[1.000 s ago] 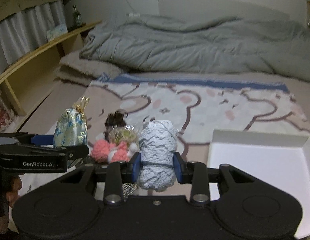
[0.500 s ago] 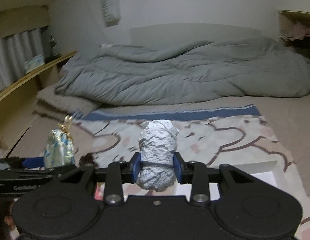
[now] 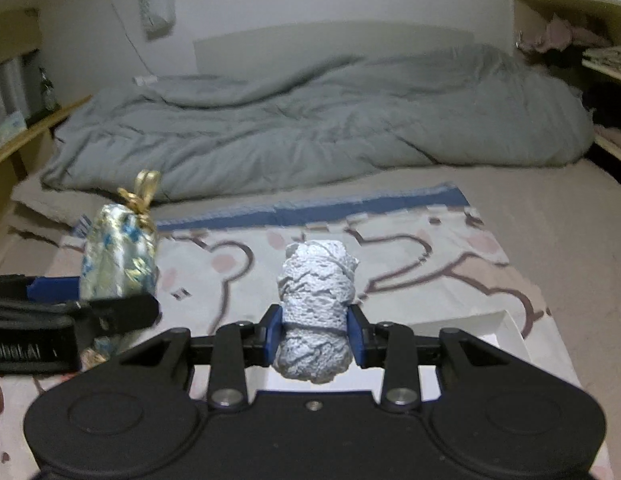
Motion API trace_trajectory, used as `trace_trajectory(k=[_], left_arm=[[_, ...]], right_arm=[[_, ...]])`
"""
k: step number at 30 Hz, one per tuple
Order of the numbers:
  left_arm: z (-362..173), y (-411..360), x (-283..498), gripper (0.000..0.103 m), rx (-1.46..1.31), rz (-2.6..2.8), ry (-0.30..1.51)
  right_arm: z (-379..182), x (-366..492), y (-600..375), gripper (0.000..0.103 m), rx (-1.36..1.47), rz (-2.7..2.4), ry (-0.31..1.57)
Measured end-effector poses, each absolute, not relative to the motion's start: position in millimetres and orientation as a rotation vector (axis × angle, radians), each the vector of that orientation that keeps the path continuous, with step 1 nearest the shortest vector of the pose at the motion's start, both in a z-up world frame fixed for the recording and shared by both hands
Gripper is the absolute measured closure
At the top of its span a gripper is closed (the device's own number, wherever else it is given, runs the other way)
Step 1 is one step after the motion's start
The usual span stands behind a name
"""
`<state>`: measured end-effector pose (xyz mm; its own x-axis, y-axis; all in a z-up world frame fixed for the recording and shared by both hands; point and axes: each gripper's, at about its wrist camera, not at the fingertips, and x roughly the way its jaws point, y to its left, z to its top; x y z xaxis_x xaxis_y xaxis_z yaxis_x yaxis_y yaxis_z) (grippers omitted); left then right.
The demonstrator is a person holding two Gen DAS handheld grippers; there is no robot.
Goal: Organize objects
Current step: 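Lower the pouch into the white box with the left tool while the right tool places the yarn ball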
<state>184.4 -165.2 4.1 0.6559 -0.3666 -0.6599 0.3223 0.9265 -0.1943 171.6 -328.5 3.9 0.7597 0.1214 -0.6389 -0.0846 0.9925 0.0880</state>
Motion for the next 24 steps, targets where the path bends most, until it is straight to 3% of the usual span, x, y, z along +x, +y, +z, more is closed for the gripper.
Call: trace_trajectory(k=[12, 20, 23, 24], left_arm=[[-83, -187, 227, 0.018, -0.139, -0.481, 0.978], [-98, -201, 235, 0.016, -0.135, -0.516, 0.996], [-100, -204, 237, 0.010, -0.111, -0.513, 1.006], [-101, -205, 237, 0.009, -0.101, -0.507, 1.007]], right_arm=[[-57, 213, -353, 0.067, 0.058, 0.080, 0.870], [-78, 229, -358, 0.067, 0.075, 0.088, 0.938], [-82, 231, -362, 0.058, 0.091, 0.057, 0.948], [-83, 231, -364, 0.049, 0.099, 0.042, 0.958]])
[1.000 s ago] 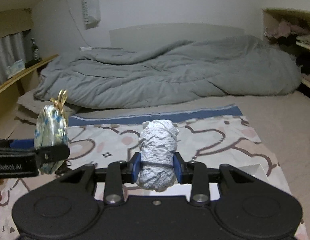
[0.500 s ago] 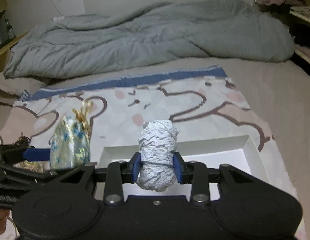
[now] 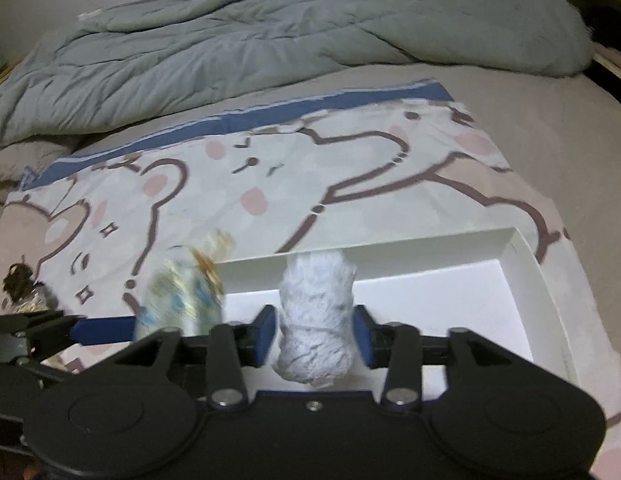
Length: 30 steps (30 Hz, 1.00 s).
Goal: Organize objects
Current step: 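Lower the pouch into the white box with the left tool while the right tool places the yarn ball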
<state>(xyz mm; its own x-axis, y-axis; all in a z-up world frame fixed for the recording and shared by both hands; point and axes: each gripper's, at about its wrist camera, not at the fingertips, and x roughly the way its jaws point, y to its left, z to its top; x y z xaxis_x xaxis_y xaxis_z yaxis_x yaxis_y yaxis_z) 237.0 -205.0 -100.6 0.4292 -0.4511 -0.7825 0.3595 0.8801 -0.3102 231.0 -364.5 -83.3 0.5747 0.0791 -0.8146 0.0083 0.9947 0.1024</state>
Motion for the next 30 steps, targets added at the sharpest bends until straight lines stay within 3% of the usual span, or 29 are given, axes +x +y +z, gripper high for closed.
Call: trace_trajectory(k=[15, 30], left_arm=[[-88, -204, 225, 0.008, -0.056, -0.461, 0.991], [-51, -190, 187, 0.000, -0.015, -0.403, 0.908]], right_arm=[[-73, 218, -370, 0.046, 0.115, 0.038, 0.947], [-36, 176, -373, 0.046, 0.132, 0.037, 0.865]])
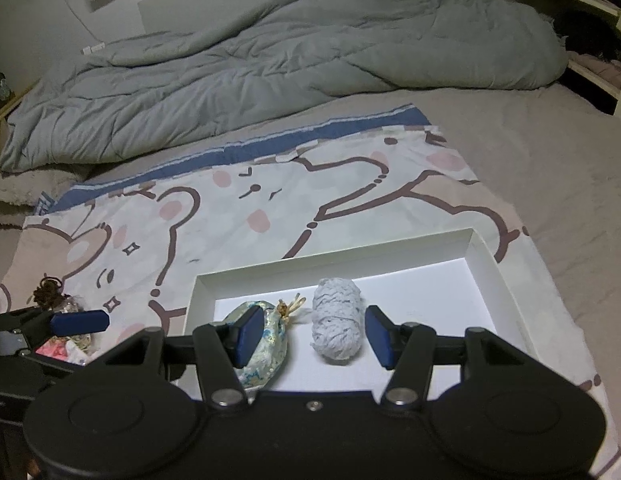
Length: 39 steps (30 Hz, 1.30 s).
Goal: Organize objects
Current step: 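Lower the pouch into the white box with the left tool while the right tool places the yarn ball, then move both open tools back toward the remaining pile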
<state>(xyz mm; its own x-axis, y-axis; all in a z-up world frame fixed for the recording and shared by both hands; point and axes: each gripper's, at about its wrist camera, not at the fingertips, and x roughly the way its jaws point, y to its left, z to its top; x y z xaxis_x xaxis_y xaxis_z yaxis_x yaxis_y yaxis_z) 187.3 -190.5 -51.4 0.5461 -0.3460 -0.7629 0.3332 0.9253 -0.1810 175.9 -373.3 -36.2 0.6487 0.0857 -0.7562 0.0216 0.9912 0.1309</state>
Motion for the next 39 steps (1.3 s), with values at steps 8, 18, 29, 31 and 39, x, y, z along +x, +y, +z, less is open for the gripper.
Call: trace_trajectory(k=[8, 18, 29, 31, 39], left_arm=[[-34, -180, 167, 0.000, -0.010, -0.372, 0.877], [-18, -167, 151, 0.000, -0.017, -0.339, 0.839], [-14, -160, 141, 0.000, -0.002, -0.329, 0.827], [-13, -160, 139, 0.000, 0.004, -0.329, 0.824], [-11, -149, 135, 0.000, 0.001, -0.304, 0.813]], right_arm=[[-20, 149, -375, 0.041, 0.119, 0.031, 0.825], [-15, 121, -381, 0.022, 0.088, 0.009, 0.794], [-8, 100, -385, 0.004, 0.053, -0.008, 0.759], [-8, 98, -386, 0.002, 0.055, -0.012, 0.758], [-7, 93, -385, 0.000, 0.062, -0.017, 0.745]])
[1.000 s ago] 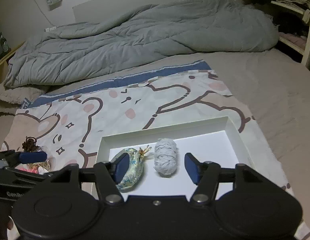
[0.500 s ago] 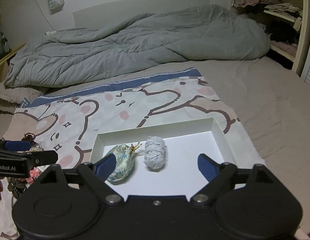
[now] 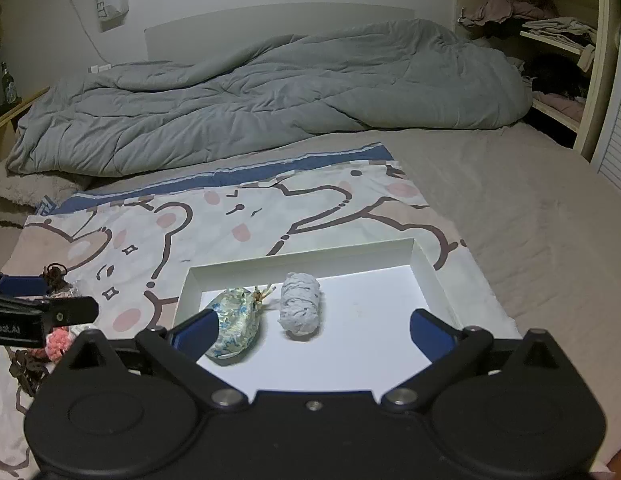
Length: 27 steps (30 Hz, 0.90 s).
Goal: Organize objects
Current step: 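Move both open tools back toward the remaining pile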
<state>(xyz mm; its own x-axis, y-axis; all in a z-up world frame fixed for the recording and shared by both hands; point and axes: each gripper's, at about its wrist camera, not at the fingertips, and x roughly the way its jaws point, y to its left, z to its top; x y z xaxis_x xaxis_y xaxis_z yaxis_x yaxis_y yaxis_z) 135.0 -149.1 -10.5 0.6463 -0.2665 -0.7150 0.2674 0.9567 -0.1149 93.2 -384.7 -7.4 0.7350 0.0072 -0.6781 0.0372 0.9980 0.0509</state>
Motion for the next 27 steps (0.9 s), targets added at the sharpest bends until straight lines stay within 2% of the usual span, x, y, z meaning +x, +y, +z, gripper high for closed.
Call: trace_trajectory(k=[10, 27], left_arm=[[-8, -108, 134, 0.000, 0.003, -0.230, 0.786], [-7, -9, 124, 0.000, -0.040, -0.080, 0.757]], right_arm=[[-13, 105, -365, 0.000, 0.075, 0.003, 0.757], [-15, 123, -277, 0.000, 0.048, 0.159, 0.766]])
